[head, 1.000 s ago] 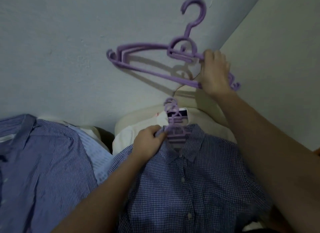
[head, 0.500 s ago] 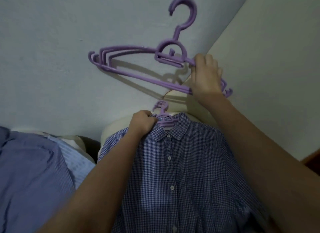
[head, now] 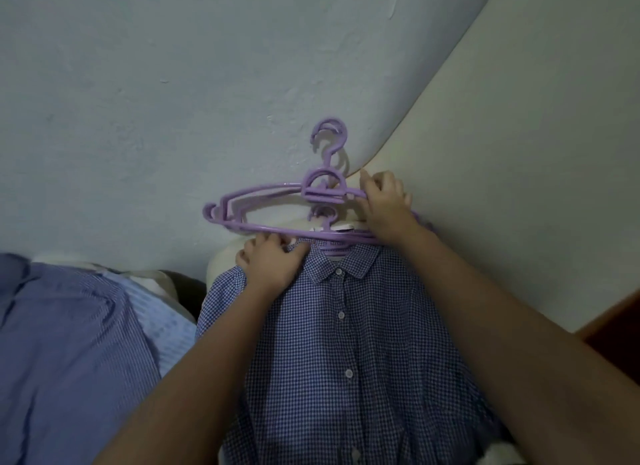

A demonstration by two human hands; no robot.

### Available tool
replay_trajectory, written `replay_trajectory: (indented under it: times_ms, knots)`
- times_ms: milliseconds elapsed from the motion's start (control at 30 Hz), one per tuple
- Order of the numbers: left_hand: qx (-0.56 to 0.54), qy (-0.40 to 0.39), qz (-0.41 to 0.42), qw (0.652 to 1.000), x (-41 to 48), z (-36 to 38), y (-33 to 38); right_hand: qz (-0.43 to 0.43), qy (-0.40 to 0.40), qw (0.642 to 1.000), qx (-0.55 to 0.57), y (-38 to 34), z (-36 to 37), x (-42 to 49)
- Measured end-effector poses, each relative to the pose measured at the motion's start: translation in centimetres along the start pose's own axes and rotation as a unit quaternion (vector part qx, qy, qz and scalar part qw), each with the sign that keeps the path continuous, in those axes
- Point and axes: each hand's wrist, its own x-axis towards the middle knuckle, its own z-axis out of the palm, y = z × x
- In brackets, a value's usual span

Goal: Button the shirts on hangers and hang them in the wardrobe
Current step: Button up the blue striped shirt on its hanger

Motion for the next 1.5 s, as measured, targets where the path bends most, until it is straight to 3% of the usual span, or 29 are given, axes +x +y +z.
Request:
replay_trajectory:
  times_ms: [133,300,533,867,1067,1200,1400,1500]
  knots:
    - [0.005,0.04,-0.052,0.998,-1.7,-1.2,-1.9,-0.002,-0.037,0.999,0.01,-0.8,-2.4,0.0]
    - [0.017,0.009,-0.132,0.991,-3.6,-5.3,-1.9,-0.023,0.007,1.0,0.002,-2.3,-6.7,-1.7]
    - [0.048,0.004,-0.083,0.995,-8.2,-13.2,-2.0,-0.041,0.037,0.985,0.164,-7.3,-15.9,-4.7]
    - [0.001,0.017,-0.105,0.994,-17.5,-24.0,-8.8,-0.142,-0.016,0.934,0.328,-22.8,-22.5,-9.8]
    - [-0.005,0.049,-0.143,0.988,-19.7,-27.3,-17.5,-0.185,-0.034,0.907,0.378,-30.6,-20.3,-11.1]
    - [-0.015,0.053,-0.197,0.979,-19.1,-27.3,-26.1,-0.169,-0.025,0.898,0.406,-34.4,-15.8,-11.2]
    - [-0.035,0.101,-0.26,0.96,-19.0,-27.8,-31.5,-0.151,-0.004,0.948,0.281,-36.8,-8.0,-9.1]
    - [-0.027,0.093,-0.241,0.966,-16.2,-27.7,-32.9,-0.169,-0.004,0.966,0.195,-36.3,-4.3,-7.7]
